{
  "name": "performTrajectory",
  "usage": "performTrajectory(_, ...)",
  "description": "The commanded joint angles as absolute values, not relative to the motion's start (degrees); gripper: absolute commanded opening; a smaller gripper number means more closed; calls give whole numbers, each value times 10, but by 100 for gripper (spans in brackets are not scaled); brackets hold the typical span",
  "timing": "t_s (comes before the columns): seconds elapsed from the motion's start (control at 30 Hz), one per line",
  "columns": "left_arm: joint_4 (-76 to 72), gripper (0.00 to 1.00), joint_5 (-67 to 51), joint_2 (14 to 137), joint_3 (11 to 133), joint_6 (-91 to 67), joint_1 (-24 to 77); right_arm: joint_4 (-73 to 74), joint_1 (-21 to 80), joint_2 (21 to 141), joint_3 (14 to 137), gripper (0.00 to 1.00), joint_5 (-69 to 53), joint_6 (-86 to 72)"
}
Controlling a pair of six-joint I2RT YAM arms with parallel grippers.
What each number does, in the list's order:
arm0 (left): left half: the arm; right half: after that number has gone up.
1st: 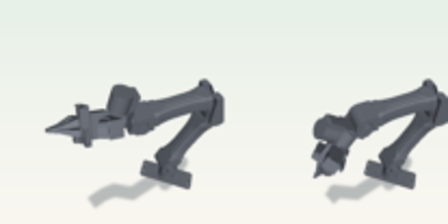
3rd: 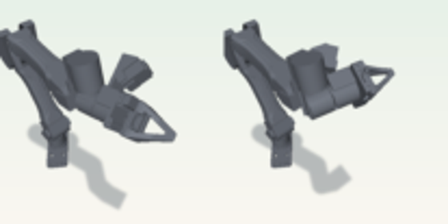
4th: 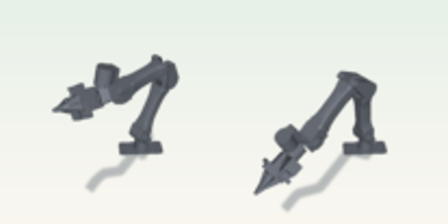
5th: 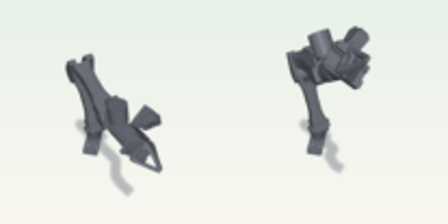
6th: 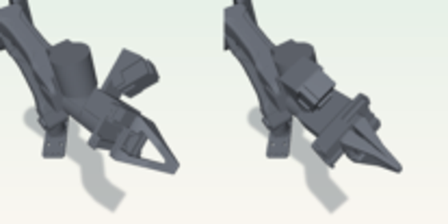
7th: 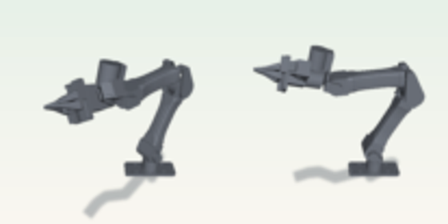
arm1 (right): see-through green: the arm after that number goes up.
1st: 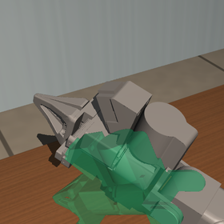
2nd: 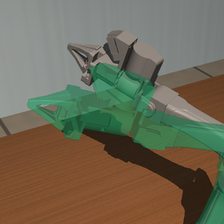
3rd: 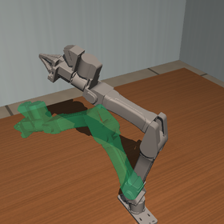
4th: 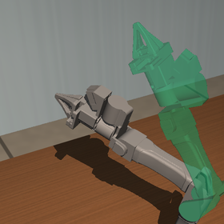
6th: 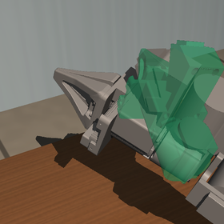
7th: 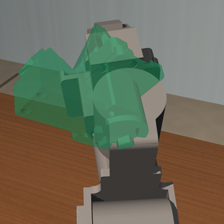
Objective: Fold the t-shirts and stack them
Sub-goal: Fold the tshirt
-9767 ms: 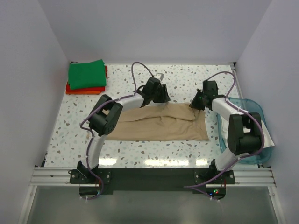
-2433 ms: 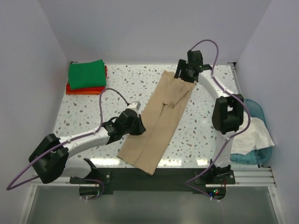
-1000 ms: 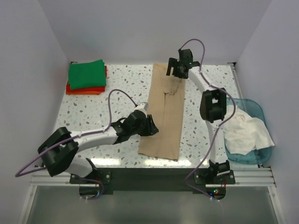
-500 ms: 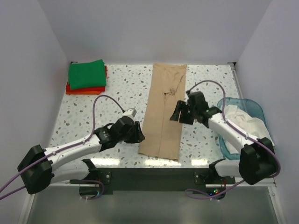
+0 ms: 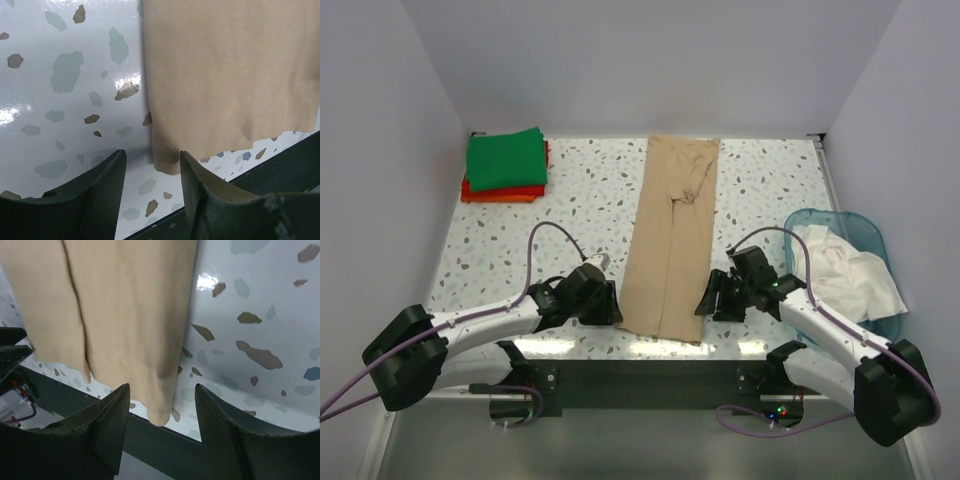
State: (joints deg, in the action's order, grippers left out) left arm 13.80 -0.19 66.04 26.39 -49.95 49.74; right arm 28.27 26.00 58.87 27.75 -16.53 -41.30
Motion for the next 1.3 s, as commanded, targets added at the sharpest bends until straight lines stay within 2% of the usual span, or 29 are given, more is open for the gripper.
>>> performTrajectory(0.0,94,51,-23,668,258,-501,494,277,262,588,255,58,-199,-423)
performTrajectory(0.33,81,42,-40,691,236,-512,494,239,263,621,206,49,-246,-432)
performTrajectory(0.87,55,24,-69,695,202,-517,496,251,262,607,151,40,-268,-443)
performTrajectory(0.97,48,20,-76,694,198,-518,497,238,263,611,144,36,-265,-448)
performTrajectory(1.1,44,14,-84,691,194,-520,499,229,262,611,143,26,-265,-454)
performTrajectory(1.27,50,0,-87,672,191,-527,505,247,262,592,151,13,-265,-449)
